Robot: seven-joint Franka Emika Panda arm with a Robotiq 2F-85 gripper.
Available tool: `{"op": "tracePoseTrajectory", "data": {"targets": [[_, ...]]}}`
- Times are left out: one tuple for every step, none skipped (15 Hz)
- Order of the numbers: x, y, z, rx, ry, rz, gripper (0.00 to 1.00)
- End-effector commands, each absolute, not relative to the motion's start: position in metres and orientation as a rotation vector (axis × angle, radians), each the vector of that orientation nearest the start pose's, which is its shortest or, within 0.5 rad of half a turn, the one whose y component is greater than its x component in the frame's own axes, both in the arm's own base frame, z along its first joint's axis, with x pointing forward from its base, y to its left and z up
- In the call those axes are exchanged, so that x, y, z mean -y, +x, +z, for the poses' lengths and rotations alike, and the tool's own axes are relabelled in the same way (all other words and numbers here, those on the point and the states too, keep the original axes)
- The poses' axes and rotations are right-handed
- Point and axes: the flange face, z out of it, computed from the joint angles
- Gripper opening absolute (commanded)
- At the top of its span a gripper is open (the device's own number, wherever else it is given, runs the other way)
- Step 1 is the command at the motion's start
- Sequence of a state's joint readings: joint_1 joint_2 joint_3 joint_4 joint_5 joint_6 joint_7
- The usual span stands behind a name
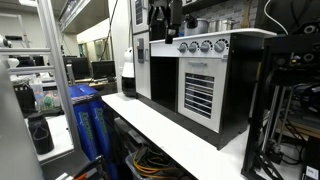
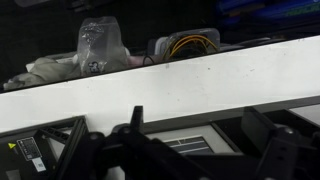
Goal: Close the stove cabinet
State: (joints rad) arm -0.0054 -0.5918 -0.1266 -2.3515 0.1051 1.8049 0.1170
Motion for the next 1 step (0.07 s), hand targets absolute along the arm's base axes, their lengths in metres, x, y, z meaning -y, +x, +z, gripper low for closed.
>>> {"op": "tracePoseTrajectory", "data": {"targets": [[0.048, 0.3756, 0.546, -0.372, -2.945, -0.056, 1.0]]}}
